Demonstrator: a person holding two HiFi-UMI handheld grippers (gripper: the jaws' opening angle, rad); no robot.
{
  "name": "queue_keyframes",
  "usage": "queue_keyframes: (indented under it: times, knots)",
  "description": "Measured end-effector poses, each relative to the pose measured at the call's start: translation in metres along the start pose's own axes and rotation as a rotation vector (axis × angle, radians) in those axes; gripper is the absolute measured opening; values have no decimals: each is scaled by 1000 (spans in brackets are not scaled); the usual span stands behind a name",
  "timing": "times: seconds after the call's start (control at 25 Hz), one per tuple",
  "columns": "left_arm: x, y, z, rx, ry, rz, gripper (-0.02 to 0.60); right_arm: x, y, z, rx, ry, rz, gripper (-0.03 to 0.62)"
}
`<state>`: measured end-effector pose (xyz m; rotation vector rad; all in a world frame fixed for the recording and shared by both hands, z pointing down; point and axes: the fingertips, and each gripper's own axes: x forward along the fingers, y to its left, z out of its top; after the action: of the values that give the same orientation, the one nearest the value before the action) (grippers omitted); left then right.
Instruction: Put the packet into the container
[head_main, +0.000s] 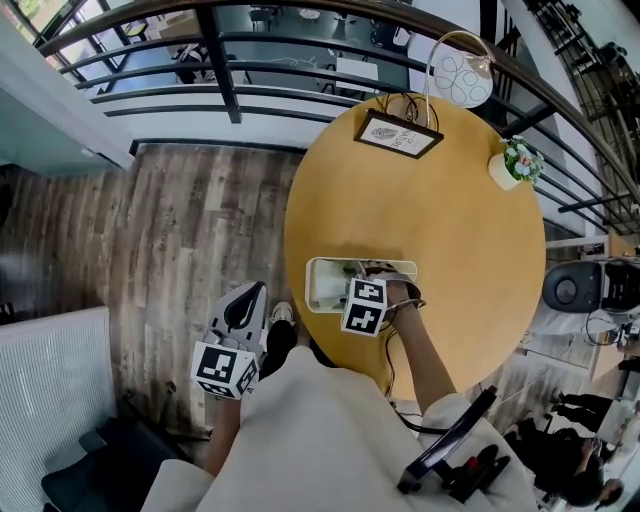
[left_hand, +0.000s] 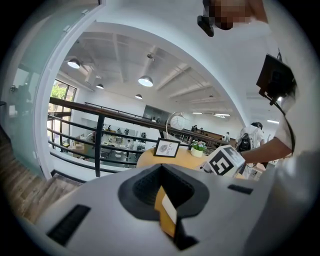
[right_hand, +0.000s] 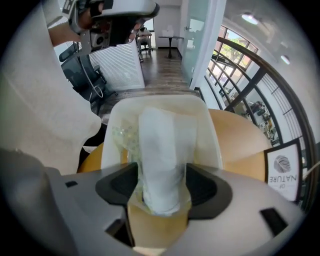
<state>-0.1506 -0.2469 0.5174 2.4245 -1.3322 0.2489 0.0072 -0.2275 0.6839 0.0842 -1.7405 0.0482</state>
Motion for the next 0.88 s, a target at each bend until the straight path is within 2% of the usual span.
queue_keyframes:
  times: [0.12, 0.44, 0.56, 0.68, 0.72, 0.88]
  knots:
    - [0, -2, 1, 3, -5, -2, 5, -17, -3, 1, -12, -3, -20, 293]
    - [4, -12, 3, 11, -11, -32, 5, -49, -17, 5, 34, -103, -161, 290]
    - [4, -14, 3, 17, -10, -39, 5, -64, -22, 14, 108, -214, -231, 224]
    - [6, -17, 4, 27, -8, -48, 5, -77, -33, 15, 199, -321, -343, 31]
    - [7, -19, 5, 32, -7, -54, 5, -80, -34, 12, 222, -339, -369, 6]
    - [13, -31, 10, 62, -1, -87, 5, -92, -34, 10, 338, -453, -410, 5]
